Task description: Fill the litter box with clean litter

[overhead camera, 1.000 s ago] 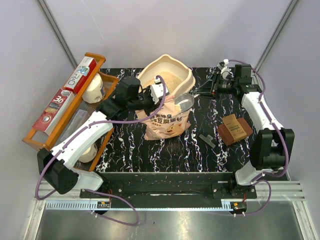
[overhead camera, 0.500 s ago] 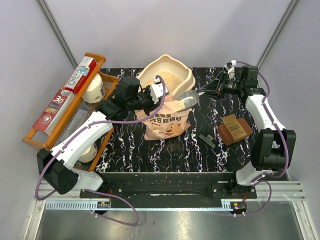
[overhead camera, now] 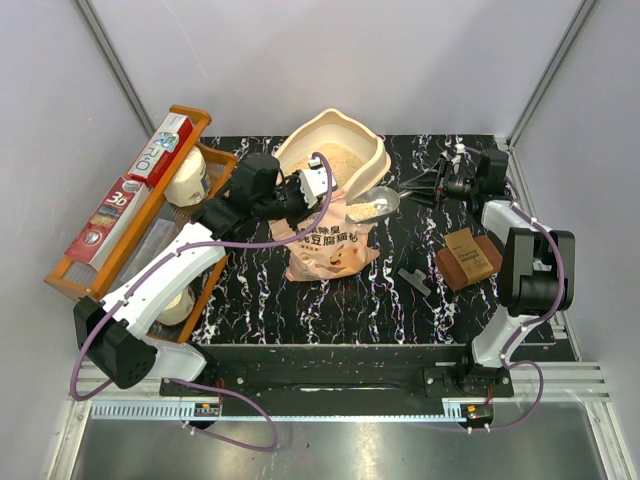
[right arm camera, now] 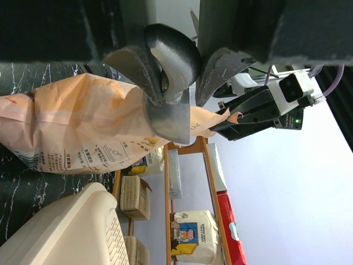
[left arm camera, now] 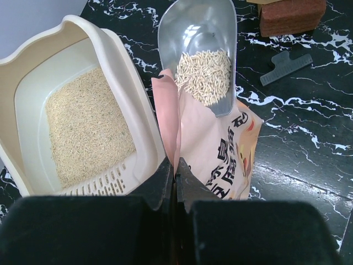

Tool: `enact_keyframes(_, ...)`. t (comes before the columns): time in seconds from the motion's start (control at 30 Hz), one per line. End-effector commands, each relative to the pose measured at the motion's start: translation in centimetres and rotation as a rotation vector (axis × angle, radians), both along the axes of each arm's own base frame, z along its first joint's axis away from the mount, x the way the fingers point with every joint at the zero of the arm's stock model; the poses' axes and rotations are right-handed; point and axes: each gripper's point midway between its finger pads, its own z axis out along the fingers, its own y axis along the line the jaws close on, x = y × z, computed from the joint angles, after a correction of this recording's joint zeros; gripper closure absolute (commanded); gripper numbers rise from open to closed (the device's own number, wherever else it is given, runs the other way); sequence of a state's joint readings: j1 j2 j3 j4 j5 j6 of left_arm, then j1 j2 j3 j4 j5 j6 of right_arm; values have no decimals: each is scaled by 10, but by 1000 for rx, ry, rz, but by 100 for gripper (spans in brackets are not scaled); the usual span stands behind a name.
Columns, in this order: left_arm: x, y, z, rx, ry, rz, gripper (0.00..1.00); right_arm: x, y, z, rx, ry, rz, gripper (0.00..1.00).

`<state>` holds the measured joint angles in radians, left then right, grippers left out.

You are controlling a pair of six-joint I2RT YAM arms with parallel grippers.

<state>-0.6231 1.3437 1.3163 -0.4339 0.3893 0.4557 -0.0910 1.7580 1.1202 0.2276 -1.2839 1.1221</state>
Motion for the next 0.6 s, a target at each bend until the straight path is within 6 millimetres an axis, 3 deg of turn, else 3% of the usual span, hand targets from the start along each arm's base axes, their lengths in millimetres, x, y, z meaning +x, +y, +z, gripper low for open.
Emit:
enact_keyframes(0.0, 8, 1, 70, -106, -187, 7, 100, 0, -1, 11, 37, -45, 24, 100)
enact_keyframes(0.1, 7, 2, 70, -104, -190, 8, 100, 1, -2, 15, 47, -64, 21, 100)
enact_keyframes(0.4, 1, 20, 55, -54, -190, 37, 100, 24, -16, 73, 39, -196, -10, 100)
enact_keyframes(0.57, -11, 32, 46, -22, -196, 22, 100, 51, -22, 77, -21, -243, -102, 100)
